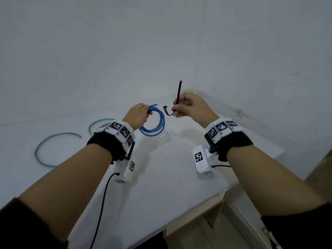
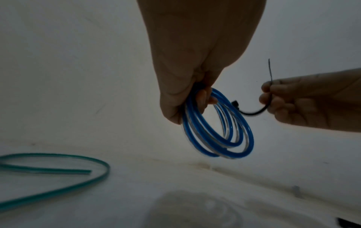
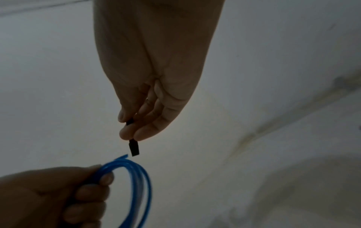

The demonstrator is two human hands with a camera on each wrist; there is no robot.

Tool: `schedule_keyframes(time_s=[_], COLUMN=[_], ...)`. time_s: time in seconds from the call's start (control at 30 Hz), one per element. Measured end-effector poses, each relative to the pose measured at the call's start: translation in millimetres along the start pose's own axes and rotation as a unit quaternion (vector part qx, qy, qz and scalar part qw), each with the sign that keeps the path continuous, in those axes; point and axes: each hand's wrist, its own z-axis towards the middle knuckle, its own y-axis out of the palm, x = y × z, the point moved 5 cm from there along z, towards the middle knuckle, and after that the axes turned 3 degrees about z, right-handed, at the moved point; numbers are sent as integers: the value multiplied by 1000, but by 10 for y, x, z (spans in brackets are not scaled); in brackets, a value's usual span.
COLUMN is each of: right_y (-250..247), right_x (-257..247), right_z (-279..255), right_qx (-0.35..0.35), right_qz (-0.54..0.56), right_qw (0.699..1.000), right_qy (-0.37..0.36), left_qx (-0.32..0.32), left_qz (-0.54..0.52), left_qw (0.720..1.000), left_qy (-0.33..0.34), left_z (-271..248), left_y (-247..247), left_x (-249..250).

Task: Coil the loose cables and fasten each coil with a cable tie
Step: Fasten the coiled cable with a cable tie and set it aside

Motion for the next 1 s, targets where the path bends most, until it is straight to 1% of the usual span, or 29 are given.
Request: schedule_keyframes(time_s=[0.07, 0.13, 0.3, 0.37, 0.4, 0.5, 0.63, 0.7, 0.83, 1.0], right_y=[310, 628, 1368, 1623, 1762, 2058, 2357, 2443, 2590, 2695], right_x=[-66, -104, -71, -64, -74, -90, -83, -65, -34, 20], right_z=[87, 169, 353, 428, 479, 621, 729, 754, 814, 830], right_qx=[-25, -58, -149, -168, -171, -151, -127, -115, -110, -115], right_qz=[53, 83, 70, 62, 64, 83, 103, 109, 121, 155], right_qw=[998, 995, 986, 984, 983, 984, 984, 984, 981, 977], right_qy=[-14, -16, -5, -8, -14, -33, -70, -82, -101, -92], left_qx=[38, 72, 139, 151, 157, 175, 215, 211, 169, 176], left_qz=[6, 4, 13, 13, 11, -4, -50, -65, -35, -51], left_qw=[999, 997, 990, 988, 987, 984, 975, 975, 985, 983], left_qy=[-3, -6, 21, 27, 28, 29, -2, -17, -30, -26], left_z=[-13, -34, -111, -140, -156, -180, -193, -170, -134, -157], left_y=[-261, -535, -1130, -1305, -1400, -1610, -1858, -1945, -2033, -2071], left_x=[-94, -197, -376, -430, -466, -582, -754, -824, -932, -986])
